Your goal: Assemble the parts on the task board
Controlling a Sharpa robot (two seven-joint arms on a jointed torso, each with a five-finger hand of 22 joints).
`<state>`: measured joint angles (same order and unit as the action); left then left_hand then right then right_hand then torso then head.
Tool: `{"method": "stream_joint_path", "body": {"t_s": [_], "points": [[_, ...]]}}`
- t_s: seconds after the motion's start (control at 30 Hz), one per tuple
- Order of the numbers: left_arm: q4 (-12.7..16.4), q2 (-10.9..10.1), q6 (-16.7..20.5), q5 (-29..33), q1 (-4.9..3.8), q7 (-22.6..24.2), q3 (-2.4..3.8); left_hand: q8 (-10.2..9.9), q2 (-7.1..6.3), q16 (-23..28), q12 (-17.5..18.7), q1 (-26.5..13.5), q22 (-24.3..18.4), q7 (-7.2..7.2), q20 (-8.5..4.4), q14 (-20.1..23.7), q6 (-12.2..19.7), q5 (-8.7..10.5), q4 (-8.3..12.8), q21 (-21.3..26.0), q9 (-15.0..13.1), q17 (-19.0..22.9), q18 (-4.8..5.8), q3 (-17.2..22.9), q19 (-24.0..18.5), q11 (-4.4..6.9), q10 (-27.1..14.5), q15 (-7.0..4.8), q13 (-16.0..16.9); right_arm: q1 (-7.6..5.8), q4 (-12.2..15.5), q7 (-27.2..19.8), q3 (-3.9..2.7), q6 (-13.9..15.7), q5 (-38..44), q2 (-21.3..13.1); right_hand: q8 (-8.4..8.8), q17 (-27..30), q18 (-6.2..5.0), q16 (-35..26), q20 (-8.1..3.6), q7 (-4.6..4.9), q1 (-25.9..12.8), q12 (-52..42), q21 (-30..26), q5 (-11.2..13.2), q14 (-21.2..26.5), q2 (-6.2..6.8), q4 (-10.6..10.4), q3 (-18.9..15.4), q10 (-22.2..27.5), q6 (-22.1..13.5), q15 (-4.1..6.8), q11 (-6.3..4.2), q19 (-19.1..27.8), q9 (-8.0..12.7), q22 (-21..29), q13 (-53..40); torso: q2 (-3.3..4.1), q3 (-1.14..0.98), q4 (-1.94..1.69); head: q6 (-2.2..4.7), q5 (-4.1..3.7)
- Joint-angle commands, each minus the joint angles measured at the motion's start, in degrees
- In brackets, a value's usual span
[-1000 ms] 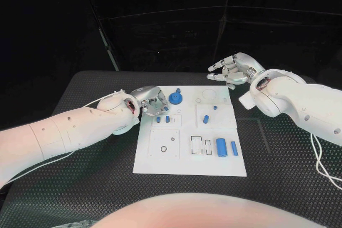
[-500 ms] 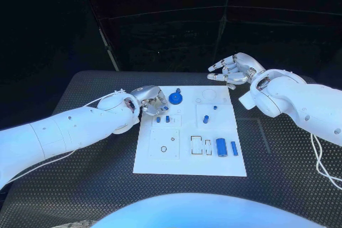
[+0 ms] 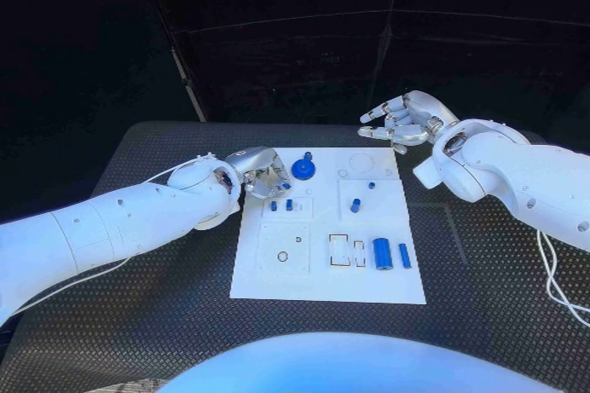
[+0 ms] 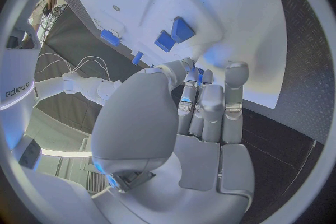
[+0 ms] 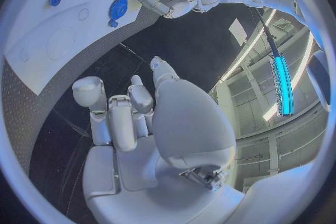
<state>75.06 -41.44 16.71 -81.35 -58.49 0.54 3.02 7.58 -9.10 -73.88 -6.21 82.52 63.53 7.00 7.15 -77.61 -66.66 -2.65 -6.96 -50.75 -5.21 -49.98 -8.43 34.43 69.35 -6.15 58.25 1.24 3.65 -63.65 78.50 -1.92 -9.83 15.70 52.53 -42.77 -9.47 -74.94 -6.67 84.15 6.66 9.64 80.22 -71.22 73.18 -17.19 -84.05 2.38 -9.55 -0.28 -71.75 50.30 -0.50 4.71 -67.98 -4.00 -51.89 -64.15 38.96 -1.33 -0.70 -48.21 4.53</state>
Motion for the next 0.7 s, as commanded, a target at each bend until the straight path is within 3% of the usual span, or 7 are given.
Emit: {"method": "stream_joint_path", "body": {"t_s": [0.03, 0.7], "points": [[-0.5, -0.3, -1.3, -0.1, 0.11, -0.7, -0.12, 0.4, 0.66, -0.1, 0.4, -0.1, -0.1, 1.26, 0.04, 0.0, -1.4, -0.16, 0.2, 0.2, -1.1, 0.0, -0.13, 0.3, -0.4, -0.12, -0.3, 0.20, 0.0, -0.10, 0.1, -0.3, -0.03, -0.2, -0.1, 0.0, -0.20, -1.9, -0.59, -0.1, -0.10, -0.07, -0.4, -0.3, -0.3, 0.2, -3.0, -0.40, -0.2, -0.3, -0.2, 0.3, 0.24, -0.13, 0.0, 0.0, 0.0, 0.0, -0.03, 0.01, 0.00, 0.01, 0.02], [-0.4, -0.3, -1.4, 0.3, 0.11, -0.6, -0.10, 0.4, 0.69, -0.1, 0.3, -0.1, -0.2, 1.28, 0.06, 0.1, -1.4, -0.16, 0.3, 0.4, -1.1, 0.2, -0.17, 0.3, -0.5, -0.13, -0.2, 0.22, 0.0, -0.09, 0.0, -0.3, -0.03, -0.2, -0.1, 0.0, -0.20, -1.9, -0.59, -0.1, -0.10, -0.07, -0.4, -0.3, -0.3, 0.2, -3.0, -0.40, -0.2, -0.3, -0.2, 0.3, 0.24, -0.13, 0.0, 0.0, 0.0, 0.0, 0.01, -0.03, 0.01, -0.02, 0.04]]}}
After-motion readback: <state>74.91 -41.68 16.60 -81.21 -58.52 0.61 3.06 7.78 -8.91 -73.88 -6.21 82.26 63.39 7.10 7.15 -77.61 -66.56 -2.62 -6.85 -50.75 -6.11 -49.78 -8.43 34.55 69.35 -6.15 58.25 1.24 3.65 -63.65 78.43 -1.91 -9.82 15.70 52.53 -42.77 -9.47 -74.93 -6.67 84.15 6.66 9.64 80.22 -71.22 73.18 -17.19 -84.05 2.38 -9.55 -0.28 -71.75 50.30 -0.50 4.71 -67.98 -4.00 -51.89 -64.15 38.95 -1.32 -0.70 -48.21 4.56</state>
